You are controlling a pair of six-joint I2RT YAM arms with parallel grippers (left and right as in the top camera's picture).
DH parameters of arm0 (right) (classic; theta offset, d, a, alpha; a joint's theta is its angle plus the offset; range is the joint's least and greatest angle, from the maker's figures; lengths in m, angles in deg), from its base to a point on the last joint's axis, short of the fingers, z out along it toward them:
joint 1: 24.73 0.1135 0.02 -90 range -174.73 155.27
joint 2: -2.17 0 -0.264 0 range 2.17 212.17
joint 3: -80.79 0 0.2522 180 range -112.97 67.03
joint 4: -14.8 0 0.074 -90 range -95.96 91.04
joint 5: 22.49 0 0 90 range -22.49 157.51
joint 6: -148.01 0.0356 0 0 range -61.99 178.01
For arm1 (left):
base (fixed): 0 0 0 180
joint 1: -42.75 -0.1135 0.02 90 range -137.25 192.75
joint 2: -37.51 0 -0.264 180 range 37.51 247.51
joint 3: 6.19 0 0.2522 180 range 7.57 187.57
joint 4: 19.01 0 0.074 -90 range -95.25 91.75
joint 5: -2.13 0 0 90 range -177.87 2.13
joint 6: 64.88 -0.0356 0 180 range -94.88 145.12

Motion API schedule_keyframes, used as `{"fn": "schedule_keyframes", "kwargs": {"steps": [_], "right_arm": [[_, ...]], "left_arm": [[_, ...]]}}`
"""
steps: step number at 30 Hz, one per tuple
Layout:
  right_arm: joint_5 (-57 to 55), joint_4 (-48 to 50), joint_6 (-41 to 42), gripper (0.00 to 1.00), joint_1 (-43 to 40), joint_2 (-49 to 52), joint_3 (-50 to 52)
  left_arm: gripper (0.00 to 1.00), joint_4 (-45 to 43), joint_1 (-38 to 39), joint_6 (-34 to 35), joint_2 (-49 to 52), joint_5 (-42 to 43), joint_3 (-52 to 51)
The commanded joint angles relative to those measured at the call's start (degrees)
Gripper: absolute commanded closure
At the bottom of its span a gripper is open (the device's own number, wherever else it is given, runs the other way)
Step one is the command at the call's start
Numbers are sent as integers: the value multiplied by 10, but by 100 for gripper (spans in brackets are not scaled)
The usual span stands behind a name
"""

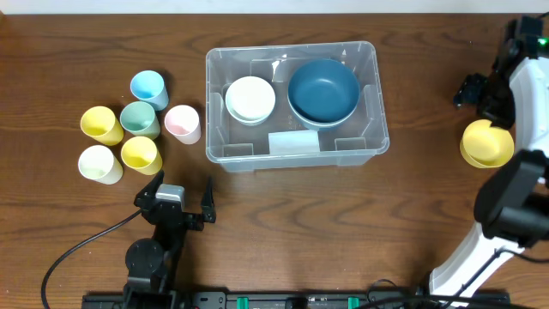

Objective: Pack container
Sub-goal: 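Move the right gripper to the yellow bowl and grip its rim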

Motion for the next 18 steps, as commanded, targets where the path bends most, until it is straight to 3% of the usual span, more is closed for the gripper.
{"fn": "schedule_keyframes", "kwargs": {"steps": [1,9,18], "right_arm": [[3,-2,-4,23,-1,35,4],[3,6,0,36,-8,70,14],[4,76,0,43,-21,70,96]], "left_arm": [[2,21,-3,-1,-3,4,-9],[2,21,-3,-1,-3,4,-9],[2,21,-3,-1,-3,4,-9]]}}
